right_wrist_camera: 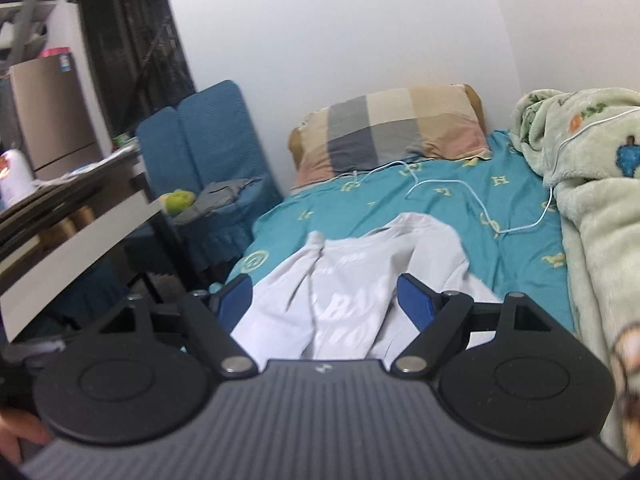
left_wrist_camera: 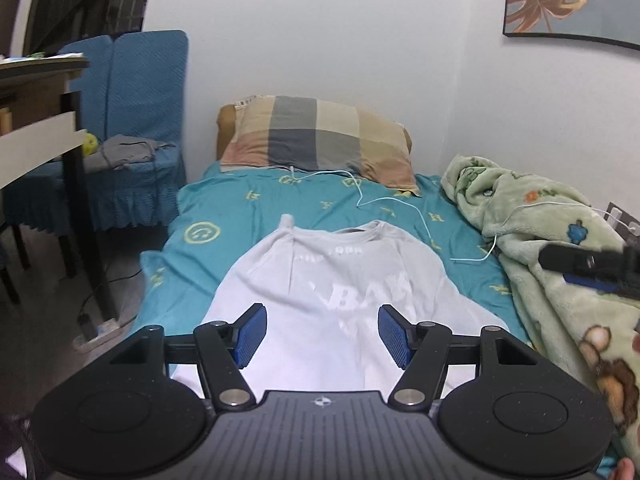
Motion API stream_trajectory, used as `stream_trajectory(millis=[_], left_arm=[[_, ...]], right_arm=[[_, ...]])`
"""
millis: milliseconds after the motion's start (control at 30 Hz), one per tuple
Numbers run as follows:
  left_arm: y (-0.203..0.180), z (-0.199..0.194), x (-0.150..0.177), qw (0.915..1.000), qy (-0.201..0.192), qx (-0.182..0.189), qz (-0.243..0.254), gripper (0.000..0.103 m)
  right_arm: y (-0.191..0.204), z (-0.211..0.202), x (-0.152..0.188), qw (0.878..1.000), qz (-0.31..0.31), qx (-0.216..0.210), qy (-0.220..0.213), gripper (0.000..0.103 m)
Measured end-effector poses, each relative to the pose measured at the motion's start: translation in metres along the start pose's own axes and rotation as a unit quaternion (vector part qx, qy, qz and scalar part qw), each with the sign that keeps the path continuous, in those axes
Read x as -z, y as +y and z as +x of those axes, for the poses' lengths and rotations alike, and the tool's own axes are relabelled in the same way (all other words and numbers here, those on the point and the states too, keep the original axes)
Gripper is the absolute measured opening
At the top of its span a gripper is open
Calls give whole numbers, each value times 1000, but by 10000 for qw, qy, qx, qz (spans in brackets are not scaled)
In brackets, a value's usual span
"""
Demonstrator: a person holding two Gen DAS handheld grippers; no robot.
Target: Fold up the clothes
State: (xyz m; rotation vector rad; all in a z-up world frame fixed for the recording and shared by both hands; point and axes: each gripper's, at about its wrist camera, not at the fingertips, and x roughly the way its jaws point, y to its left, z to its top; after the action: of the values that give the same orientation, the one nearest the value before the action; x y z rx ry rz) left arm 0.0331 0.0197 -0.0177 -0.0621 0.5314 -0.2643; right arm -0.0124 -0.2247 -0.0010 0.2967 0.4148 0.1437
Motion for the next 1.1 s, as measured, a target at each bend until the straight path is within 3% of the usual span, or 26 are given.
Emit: stream_trajectory(millis=[200, 400, 567, 667, 800, 933, 1100], left_arm=[[13, -27, 33, 9994, 13, -33, -343, 66], [10, -8, 37, 9993, 125, -70, -333, 66], [31, 14, 35, 9946, 395, -194, -943, 66], [57, 18, 36, 9847, 492, -306, -1642, 66], [87, 24, 43, 9658, 680, -244, -2489, 65], [98, 45, 46, 9511, 857, 12, -2967, 63], [117, 83, 44, 9355, 998, -235, -3381, 63]], right_arm=[[17, -23, 21, 9995, -309, -104, 31, 81], [18, -11, 22, 9995, -255, -182, 58, 81], [4, -5, 24, 9993, 159, 245, 249, 81], [-11, -5, 24, 9961, 544, 591, 356, 81], [-29, -5, 29, 9906, 1066, 700, 493, 81], [-37, -5, 33, 9856, 1474, 603, 563, 81], [-45, 0, 37, 9793, 1843, 462, 696, 81]])
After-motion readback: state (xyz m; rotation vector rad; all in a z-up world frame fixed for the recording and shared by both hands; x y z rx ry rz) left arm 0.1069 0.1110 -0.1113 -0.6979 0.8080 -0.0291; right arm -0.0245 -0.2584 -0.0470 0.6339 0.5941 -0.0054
